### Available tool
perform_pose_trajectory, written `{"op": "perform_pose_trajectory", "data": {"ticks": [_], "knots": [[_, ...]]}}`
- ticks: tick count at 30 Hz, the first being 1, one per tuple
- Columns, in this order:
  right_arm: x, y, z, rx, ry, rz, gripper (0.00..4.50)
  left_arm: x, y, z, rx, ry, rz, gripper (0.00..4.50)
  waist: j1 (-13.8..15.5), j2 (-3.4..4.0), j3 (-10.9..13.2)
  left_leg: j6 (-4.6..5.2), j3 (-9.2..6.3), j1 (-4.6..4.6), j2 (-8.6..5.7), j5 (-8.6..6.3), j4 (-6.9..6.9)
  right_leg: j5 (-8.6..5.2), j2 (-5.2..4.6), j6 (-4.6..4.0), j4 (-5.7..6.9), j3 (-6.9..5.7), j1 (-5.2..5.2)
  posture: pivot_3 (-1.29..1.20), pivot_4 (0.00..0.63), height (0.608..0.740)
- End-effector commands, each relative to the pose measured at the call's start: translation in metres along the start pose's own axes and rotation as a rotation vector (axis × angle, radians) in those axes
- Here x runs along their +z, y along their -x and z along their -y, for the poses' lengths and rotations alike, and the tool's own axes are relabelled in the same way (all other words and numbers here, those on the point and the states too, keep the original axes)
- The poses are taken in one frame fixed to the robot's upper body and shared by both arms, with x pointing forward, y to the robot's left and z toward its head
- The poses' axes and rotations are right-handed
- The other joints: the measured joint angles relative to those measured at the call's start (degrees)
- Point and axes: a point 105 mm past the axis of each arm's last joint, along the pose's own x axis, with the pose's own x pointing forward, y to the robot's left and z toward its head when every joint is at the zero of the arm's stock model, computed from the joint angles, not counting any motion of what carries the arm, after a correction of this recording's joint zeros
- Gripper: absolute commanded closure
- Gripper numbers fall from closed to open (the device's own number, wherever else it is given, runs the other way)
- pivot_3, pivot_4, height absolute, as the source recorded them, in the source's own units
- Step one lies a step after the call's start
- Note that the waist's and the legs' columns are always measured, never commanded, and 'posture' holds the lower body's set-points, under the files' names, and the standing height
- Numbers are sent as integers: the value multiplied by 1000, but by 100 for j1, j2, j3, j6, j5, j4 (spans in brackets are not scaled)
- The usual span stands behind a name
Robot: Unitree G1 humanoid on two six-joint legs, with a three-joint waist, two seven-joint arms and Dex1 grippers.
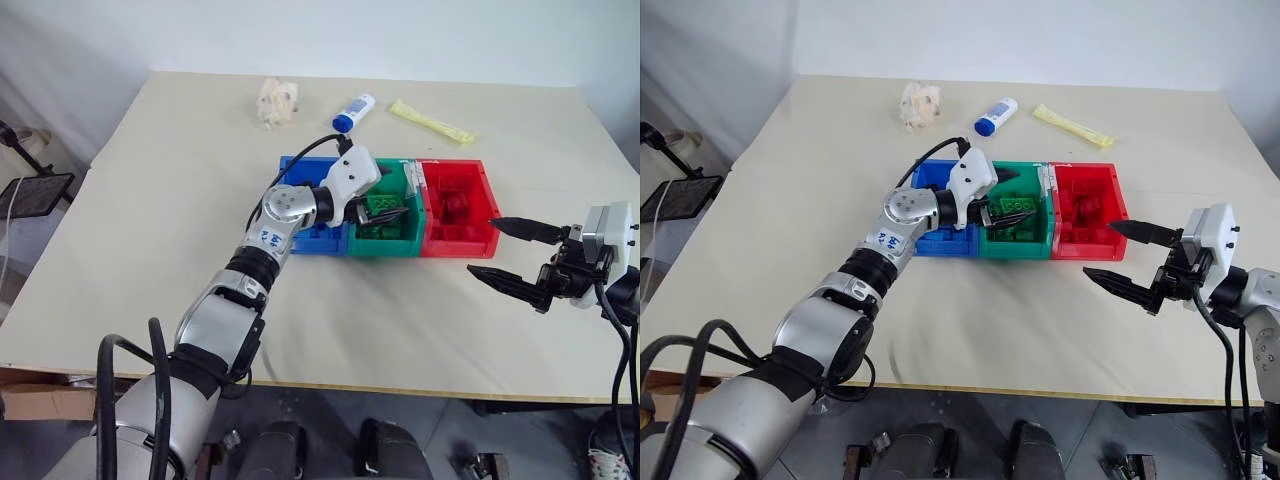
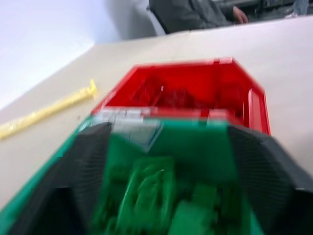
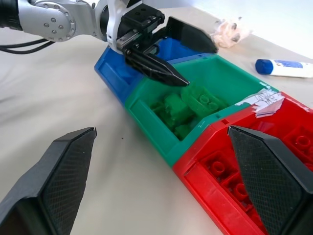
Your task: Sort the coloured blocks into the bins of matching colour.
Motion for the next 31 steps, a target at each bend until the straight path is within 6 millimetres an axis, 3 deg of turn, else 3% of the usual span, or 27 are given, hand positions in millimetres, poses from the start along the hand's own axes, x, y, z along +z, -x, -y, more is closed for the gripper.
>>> {"op": "perform_pose_trajectory", "data": {"ticks": [1,6,11,16,20,22,26,31], "knots": [[14,4,0,0,33,38,0,14,11,-12,2,-49,49,28,-21,0,0,0,1,-1,1,0,-1,0,1,0,5,1,-5,0,150,740],[13,2,1,42,20,23,0,15,44,-17,-60,-69,66,28,-45,1,0,0,16,-3,5,0,-1,0,4,0,11,10,-17,0,150,740],[7,-1,11,110,31,-28,0,-4,113,-11,-179,56,1,28,-163,3,-2,0,15,-3,7,0,0,0,4,-1,14,14,-17,0,150,740],[-5,0,18,170,50,-93,0,-9,159,-5,-146,117,-24,28,-135,3,-1,0,-5,-4,4,0,7,0,-1,-1,14,11,-11,0,150,740],[-19,12,22,221,98,-146,0,-26,221,7,-105,242,-101,28,-193,6,-4,0,-15,-10,0,0,6,0,-5,-1,13,27,-13,0,150,740],[-22,19,23,238,117,-150,0,-34,239,11,-84,279,-132,28,-209,6,-3,-1,-16,-10,4,-1,-1,-1,-4,-4,12,30,-17,0,150,740],[-24,30,31,211,84,-149,0,-41,255,12,-67,303,-179,28,-148,6,-3,1,-22,-10,3,1,13,-2,-7,-4,9,28,-4,0,150,740],[-23,35,35,155,67,-112,0,-39,254,7,-21,306,-147,28,-168,6,-4,-2,-35,-9,0,-1,10,-1,-12,-4,9,42,-3,0,150,740]]}}
